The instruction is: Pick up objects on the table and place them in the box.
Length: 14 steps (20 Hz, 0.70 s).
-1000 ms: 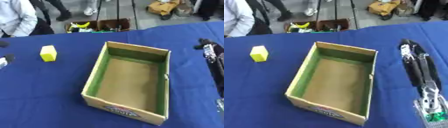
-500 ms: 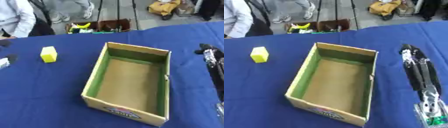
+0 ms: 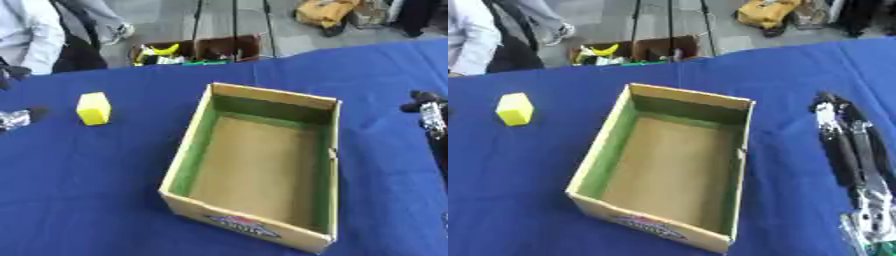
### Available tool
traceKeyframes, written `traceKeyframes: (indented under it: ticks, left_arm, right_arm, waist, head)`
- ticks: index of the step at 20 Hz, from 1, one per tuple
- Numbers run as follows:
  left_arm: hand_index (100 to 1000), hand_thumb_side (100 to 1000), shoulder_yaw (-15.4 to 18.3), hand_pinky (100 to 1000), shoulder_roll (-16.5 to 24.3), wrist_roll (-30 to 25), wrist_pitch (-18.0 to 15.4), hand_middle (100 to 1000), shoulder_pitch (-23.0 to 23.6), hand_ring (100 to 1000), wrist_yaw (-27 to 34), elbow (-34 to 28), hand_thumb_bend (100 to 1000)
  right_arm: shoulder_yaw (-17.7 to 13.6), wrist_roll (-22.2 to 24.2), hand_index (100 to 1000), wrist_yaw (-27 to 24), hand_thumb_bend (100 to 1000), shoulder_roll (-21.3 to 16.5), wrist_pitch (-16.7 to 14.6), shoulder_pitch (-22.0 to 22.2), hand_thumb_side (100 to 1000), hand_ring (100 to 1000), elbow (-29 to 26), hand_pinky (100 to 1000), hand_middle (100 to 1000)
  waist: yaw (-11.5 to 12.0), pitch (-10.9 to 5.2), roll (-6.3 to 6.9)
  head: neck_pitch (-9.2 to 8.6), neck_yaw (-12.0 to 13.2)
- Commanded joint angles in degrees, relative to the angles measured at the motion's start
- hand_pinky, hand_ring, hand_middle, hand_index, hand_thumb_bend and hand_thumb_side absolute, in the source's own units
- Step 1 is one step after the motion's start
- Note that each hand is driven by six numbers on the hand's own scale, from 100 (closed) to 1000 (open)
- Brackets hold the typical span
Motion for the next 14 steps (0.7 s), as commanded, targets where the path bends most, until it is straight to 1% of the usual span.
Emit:
traceKeyframes:
  ticks: [1, 4, 7, 11, 13, 14]
  left_arm:
    - [990, 825, -0.43, 591, 1.38, -0.25, -2.87, 883, -2.75, 825, -1.19, 3.09, 532]
    - [1000, 802, -1.36, 610, 0.90, -1.42, -5.48, 904, -5.34, 831, -2.75, 6.40, 530]
    - [1000, 781, -1.93, 625, 0.06, -3.32, -7.42, 915, -8.08, 837, -4.29, 10.29, 553]
    - [1000, 730, -2.38, 651, -1.29, -5.83, -9.41, 925, -11.66, 843, -6.95, 15.24, 626]
    - [1000, 701, -2.46, 653, -2.06, -7.26, -10.52, 923, -13.26, 844, -8.06, 17.34, 644]
    - [1000, 685, -2.42, 657, -2.42, -7.93, -10.99, 919, -14.04, 842, -8.53, 18.30, 639]
  right_arm:
    - [-0.37, 0.03, 879, -0.40, 100, -1.32, 0.04, -0.45, 990, 1000, -0.82, 930, 719]
    - [-0.22, 0.20, 879, -0.42, 100, -1.49, 0.04, -0.61, 989, 1000, -0.85, 930, 719]
    - [-0.10, 0.39, 876, -0.41, 100, -1.74, 0.16, -0.78, 988, 1000, -0.76, 930, 720]
    - [0.02, 0.60, 875, -0.41, 100, -2.12, 0.25, -1.04, 987, 1000, -0.80, 929, 720]
    - [0.08, 0.67, 875, -0.47, 100, -2.37, 0.23, -1.19, 988, 1000, -0.93, 929, 720]
    - [0.12, 0.71, 875, -0.52, 100, -2.50, 0.21, -1.26, 987, 1000, -1.03, 929, 720]
  waist:
    - [-0.20, -0.96, 0.06]
    - [-0.63, -0.79, 0.22]
    - [-1.10, -0.50, 0.37]
    - [-1.93, 0.05, 0.70]
    - [-2.39, 0.39, 0.87]
    - [-2.61, 0.57, 0.94]
  head:
    - [-0.78, 0.43]
    - [-0.59, 0.73]
    - [-0.45, 1.12]
    - [-0.42, 1.69]
    - [-0.42, 2.24]
    - [-0.43, 2.64]
